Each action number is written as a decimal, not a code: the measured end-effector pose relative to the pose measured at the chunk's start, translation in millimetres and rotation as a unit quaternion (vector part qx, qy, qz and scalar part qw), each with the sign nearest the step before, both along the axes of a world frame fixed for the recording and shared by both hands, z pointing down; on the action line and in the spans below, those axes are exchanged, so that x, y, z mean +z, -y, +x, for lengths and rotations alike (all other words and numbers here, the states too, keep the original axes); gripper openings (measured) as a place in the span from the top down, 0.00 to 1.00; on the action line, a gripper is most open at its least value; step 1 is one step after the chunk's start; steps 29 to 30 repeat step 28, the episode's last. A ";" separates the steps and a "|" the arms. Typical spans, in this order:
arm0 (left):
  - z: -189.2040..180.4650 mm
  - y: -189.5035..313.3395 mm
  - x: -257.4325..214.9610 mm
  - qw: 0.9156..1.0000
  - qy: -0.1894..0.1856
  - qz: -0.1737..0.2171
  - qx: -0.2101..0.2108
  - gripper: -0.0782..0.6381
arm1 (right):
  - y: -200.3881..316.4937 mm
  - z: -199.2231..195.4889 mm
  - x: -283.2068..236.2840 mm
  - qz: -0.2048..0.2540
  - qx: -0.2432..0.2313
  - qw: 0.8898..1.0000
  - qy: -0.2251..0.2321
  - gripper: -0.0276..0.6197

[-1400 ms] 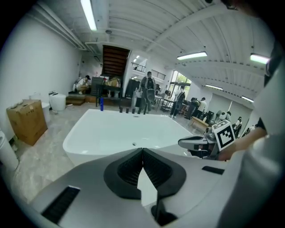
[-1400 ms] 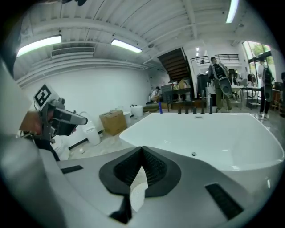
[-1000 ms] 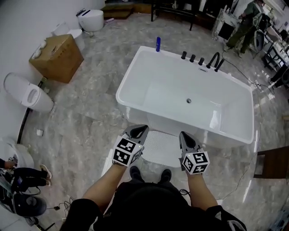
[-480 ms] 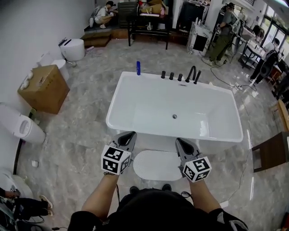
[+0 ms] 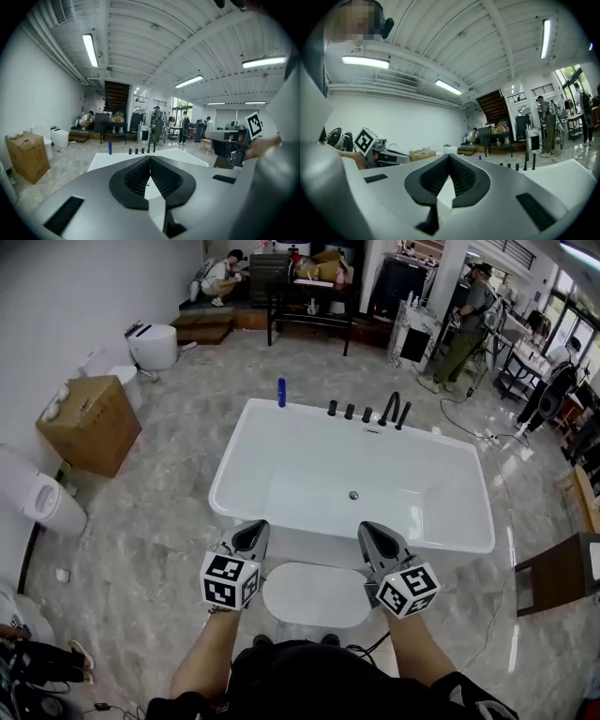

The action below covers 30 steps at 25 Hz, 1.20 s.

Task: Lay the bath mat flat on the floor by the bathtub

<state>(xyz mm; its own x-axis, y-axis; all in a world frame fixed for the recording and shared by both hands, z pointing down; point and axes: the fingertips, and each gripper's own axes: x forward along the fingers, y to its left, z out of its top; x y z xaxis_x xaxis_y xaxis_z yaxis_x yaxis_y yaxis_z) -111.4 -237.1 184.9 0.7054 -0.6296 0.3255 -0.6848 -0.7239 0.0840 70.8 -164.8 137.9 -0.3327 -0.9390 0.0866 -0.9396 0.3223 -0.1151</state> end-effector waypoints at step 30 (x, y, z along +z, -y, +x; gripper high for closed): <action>34.1 -10.5 -33.0 0.999 0.013 0.038 -0.021 0.88 | -31.4 52.6 15.5 0.009 0.004 0.999 0.040 0.94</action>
